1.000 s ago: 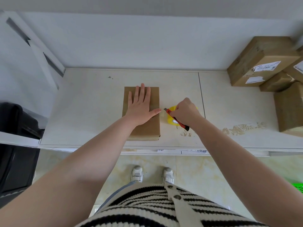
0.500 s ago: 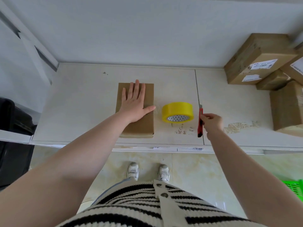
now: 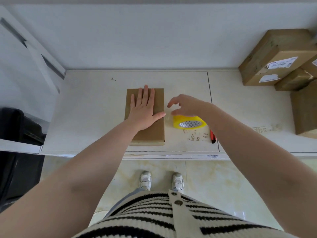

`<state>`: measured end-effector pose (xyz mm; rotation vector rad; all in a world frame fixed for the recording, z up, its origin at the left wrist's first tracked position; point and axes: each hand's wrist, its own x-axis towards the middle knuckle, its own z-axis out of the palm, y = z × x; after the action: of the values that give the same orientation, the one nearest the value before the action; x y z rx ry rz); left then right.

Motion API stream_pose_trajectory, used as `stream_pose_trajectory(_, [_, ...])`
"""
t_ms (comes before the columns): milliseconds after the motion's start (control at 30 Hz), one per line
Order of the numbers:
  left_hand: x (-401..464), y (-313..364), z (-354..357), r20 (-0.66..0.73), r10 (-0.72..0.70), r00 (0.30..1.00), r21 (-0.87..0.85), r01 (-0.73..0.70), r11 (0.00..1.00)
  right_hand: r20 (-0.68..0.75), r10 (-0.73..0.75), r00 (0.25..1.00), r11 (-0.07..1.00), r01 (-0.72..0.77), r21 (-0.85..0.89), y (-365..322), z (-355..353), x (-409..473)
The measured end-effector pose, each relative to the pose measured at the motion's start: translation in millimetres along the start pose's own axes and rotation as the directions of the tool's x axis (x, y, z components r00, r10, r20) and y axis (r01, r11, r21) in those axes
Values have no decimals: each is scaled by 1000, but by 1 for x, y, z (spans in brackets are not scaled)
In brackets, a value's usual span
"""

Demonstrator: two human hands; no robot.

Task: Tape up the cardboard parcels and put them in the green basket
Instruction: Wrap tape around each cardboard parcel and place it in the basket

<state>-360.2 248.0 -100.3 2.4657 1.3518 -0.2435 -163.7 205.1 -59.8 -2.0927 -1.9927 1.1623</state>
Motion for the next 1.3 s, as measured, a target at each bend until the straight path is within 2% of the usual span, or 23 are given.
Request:
stream_pose_trajectory(67, [0,-1,0,-1,3,1000,-5,-3,1000,131,51,990,999,-51,1,-2,-3,5])
stream_pose_trajectory(133, [0,-1,1,-3,7,1000,-14,-7,1000,171,82,982,996,-85,9,-1,-6,5])
stream_pose_trajectory(267, [1,-2,2,-4,16,1000,-18,-16,1000,104,105,989,987,-116,108,4,0,0])
stream_pose_trajectory(400, [1,-4,2,-7,32,999,-17,-33,999,-54,139,989,954,-119,276,15,7,-17])
stream_pose_trajectory(533, [1,-4,1,16,30,999,2,-30,1000,-155,266,952,841,-150,519,31,9,-50])
stream_pose_trajectory(600, [-1,1,-1,2,6,1000,33,-6,999,-198,314,928,756,-119,643,32,12,-68])
stream_pose_trajectory(700, [-15,19,-6,-171,46,984,71,-35,997,-248,373,894,554,0,833,21,18,-89])
stream_pose_trajectory(733, [-21,27,-8,-269,99,958,-16,-107,994,-261,382,887,505,36,862,18,19,-93])
stream_pose_trajectory(767, [-28,38,-10,-350,132,927,-177,-204,963,-270,386,882,472,63,879,14,21,-96])
stream_pose_trajectory(833, [-43,64,-17,-407,124,905,-525,-343,779,-288,384,877,445,97,890,7,22,-99])
stream_pose_trajectory(867, [-48,76,-20,-388,102,916,-630,-344,697,-300,379,875,448,110,887,4,23,-100])
stream_pose_trajectory(933, [-54,95,-23,-337,12,942,-756,-278,593,-338,371,865,460,144,876,-3,24,-101])
stream_pose_trajectory(1033, [-52,104,-32,-262,-166,951,-874,-161,459,-397,364,842,489,191,851,-9,26,-102])
stream_pose_trajectory(1100, [-49,104,-38,-220,-225,949,-889,-100,447,-434,367,823,526,201,826,-11,28,-102])
stream_pose_trajectory(1200, [-51,106,-46,-234,-235,943,-885,-107,452,-482,369,795,539,239,808,-14,30,-101])
stream_pose_trajectory(1300, [-57,107,-49,-283,-163,945,-871,-183,455,-498,354,792,502,288,815,-15,33,-101])
